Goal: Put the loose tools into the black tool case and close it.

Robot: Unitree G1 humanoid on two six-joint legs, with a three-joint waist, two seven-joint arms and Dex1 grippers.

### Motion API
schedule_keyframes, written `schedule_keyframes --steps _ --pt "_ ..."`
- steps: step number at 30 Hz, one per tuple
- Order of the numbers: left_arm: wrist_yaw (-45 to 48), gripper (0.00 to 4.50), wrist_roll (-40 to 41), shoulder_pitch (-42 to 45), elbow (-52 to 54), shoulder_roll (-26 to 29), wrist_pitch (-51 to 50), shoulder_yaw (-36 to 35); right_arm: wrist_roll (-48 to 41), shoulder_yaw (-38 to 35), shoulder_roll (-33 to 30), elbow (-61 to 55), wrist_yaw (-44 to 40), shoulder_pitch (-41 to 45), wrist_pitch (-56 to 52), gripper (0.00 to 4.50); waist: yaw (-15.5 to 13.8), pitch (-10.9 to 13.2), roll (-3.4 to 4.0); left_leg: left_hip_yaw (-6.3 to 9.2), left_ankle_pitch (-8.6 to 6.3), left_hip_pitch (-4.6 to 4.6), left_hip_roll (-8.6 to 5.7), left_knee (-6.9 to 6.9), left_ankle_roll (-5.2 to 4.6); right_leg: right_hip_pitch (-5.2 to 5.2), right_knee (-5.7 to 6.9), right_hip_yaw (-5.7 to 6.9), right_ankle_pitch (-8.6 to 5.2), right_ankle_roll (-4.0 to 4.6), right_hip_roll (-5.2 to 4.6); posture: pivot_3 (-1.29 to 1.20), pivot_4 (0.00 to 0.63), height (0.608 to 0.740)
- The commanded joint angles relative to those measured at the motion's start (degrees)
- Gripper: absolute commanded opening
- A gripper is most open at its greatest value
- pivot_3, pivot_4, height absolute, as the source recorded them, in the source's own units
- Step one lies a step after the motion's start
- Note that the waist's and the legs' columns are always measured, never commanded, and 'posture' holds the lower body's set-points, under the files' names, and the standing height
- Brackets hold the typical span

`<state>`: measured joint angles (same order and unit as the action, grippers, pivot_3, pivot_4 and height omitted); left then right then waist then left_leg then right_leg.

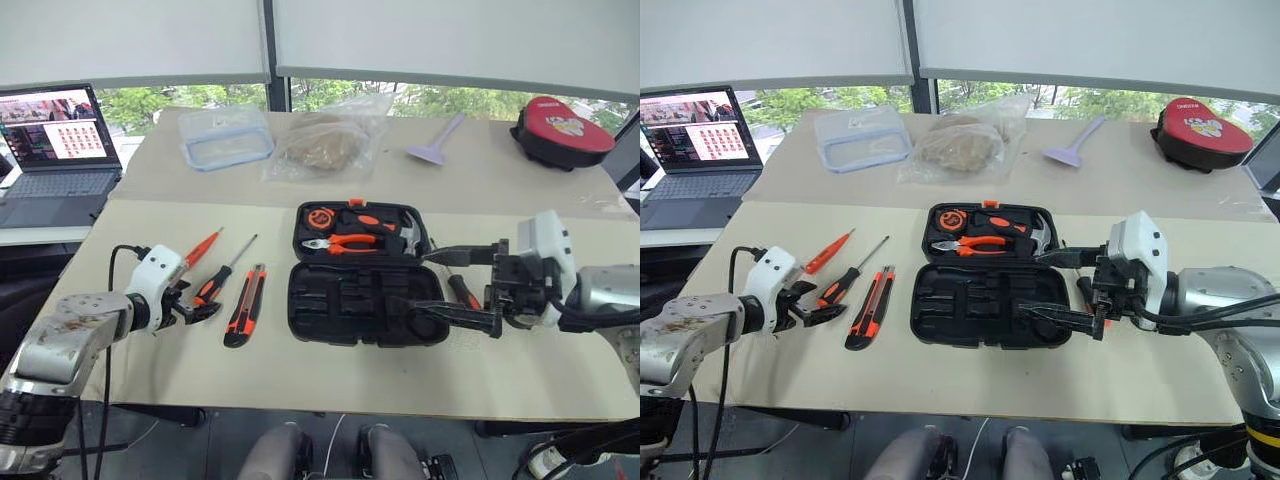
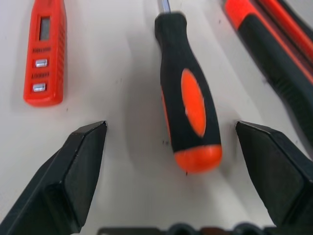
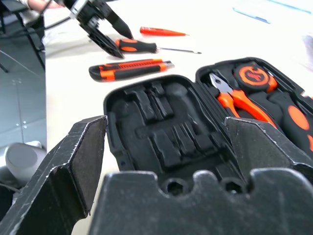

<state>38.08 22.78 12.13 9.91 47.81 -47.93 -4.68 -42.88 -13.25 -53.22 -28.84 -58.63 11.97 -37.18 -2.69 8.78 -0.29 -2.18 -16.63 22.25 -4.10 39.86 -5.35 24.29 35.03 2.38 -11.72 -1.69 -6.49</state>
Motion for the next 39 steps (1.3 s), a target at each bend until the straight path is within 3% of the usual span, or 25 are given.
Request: schedule_keyframes --steps 1,5,7,12,17,20,25,31,39 --pt "0.73 2.76 -1.10 0.14 -3.21 -1.79 2.83 0.86 -1.02 -0.79 0.01 -1.91 0.63 0.00 -0.07 4.50 -0.07 0.00 0.00 0.00 0.00 -0.02 -0.01 0.00 0.00 0.00 0.00 0.00 0.01 -0.01 -0.01 0.00 0.150 0.728" --pt "2.05 1.22 -0.16 1.96 -3.63 -2.56 4.30 -0.74 -1.05 -1.58 -0.31 -1.70 0.87 -0.75 -0.10 4.50 -0.07 -0.01 0.01 0.00 0.00 -0.02 -0.02 0.01 0.00 -0.01 0.01 0.00 0.01 -0.02 0.00 0.00 0.150 0.728" --pt "4.03 0.85 1.44 4.42 -2.99 -2.64 5.08 -1.93 -1.47 -2.49 -0.55 -1.93 1.05 -1.79 -0.59 4.50 -0.18 0.01 -0.02 0.00 0.00 0.01 -0.02 0.02 0.00 0.00 0.01 0.01 0.01 -0.02 0.00 0.00 0.150 0.728" --pt "14.38 0.85 3.74 12.83 -1.29 -0.49 10.03 -0.45 -4.67 -5.45 -2.39 -3.92 -0.05 -6.13 -3.50 4.50 -0.10 0.15 -0.26 0.04 0.01 0.19 -0.01 0.17 0.01 0.04 0.07 0.05 0.02 -0.03 0.02 0.00 0.150 0.728" --pt "25.65 0.85 -2.18 23.49 -4.92 -1.67 19.73 11.30 -0.65 -6.26 -2.51 -3.32 1.58 -8.89 -1.06 4.50 0.40 0.14 -0.25 0.01 0.01 0.14 -0.03 0.17 0.00 -0.07 0.01 0.07 0.02 -0.04 0.04 0.00 0.150 0.728" --pt "29.15 0.85 -7.83 27.89 -9.67 -3.82 26.37 17.79 0.08 -6.84 -2.02 -3.14 2.42 -9.81 -0.76 4.50 0.47 0.15 -0.26 -0.02 0.03 0.12 -0.04 0.18 0.00 -0.09 0.01 0.08 0.02 -0.04 0.10 0.00 0.150 0.728" --pt "29.66 0.85 -17.75 36.25 -22.48 -13.00 35.22 27.52 -0.09 -8.70 -0.36 -5.61 4.72 -13.05 -0.73 4.50 0.21 0.17 -0.29 -0.01 0.32 0.27 -0.03 0.29 -0.48 -0.04 0.02 0.11 0.02 -0.04 0.16 0.00 0.150 0.728" --pt "30.30 0.85 -22.97 39.47 -30.11 -17.17 40.62 29.95 -0.16 -9.92 0.51 -6.67 6.61 -14.59 -0.77 4.50 0.62 0.18 -0.32 -0.01 0.33 0.47 -0.02 0.43 -0.54 0.15 0.04 0.01 0.04 -0.08 0.14 0.00 0.150 0.728" --pt "30.32 0.85 -25.98 40.09 -33.29 -18.58 41.19 29.10 -0.14 -9.89 0.90 -7.07 7.79 -15.28 -0.59 4.50 0.34 0.18 -0.32 0.03 0.31 0.67 0.00 0.61 -0.62 0.27 0.10 0.03 0.06 -0.10 0.08 0.00 0.150 0.728"
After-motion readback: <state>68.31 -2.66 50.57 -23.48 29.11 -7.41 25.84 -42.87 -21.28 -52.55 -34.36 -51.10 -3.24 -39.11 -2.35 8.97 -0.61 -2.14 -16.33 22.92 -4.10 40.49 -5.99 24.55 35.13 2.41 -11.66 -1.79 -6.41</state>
